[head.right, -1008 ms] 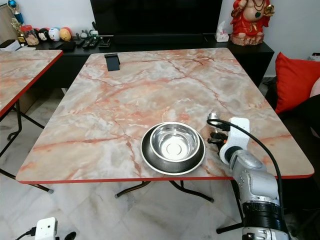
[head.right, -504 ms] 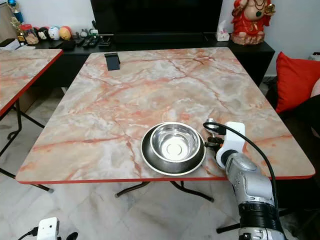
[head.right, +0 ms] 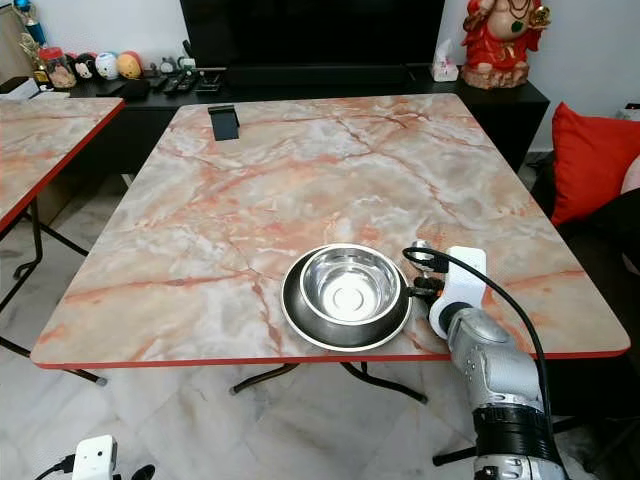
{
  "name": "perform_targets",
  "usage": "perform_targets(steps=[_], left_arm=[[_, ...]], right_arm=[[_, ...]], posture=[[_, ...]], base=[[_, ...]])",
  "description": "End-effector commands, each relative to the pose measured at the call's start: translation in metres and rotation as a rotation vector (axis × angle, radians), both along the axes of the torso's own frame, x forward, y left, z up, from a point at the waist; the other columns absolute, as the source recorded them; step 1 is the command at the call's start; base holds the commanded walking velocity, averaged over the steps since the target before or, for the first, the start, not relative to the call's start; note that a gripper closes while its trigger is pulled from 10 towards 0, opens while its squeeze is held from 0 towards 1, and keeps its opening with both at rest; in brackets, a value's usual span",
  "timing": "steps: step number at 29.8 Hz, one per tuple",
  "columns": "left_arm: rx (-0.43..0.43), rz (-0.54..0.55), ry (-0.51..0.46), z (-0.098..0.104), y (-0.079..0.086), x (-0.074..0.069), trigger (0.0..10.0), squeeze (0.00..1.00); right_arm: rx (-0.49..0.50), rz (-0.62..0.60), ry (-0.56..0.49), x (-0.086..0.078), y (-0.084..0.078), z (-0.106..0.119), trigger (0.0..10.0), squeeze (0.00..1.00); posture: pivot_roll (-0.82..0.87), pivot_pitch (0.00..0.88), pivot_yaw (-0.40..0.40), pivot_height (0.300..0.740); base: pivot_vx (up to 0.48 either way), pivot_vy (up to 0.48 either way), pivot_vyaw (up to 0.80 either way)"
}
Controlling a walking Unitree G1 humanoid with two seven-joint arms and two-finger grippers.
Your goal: Setting the table
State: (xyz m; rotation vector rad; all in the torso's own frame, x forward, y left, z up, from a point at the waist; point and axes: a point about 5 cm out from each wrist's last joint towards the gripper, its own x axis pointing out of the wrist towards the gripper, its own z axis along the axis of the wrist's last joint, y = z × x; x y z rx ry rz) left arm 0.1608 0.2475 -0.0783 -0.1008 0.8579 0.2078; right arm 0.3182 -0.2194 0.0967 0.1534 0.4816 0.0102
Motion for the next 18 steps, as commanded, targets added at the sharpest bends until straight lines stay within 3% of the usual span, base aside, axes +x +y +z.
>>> perform_targets(steps=[1,18], left_arm=[[0.007,-0.006,0.030,-0.0020,0.0035,-0.0063,10.0,0.00],[0.002,-0.013,0.027,-0.0022,-0.0039,-0.0008,10.0,0.00]], right_arm=[[-0.001,0.011,0.012,0.0007,0.0037,-0.0034,10.0,0.00],[-0.047,-0.006,0.006,0.0022,-0.0027,-0.0036,10.0,0.00]], posture=[[-0.12,0.000,0.058,0.707],[-0.11,0.000,0.059,0.707]], base=[[0.000,0.000,0.00],[0.000,0.000,0.00]])
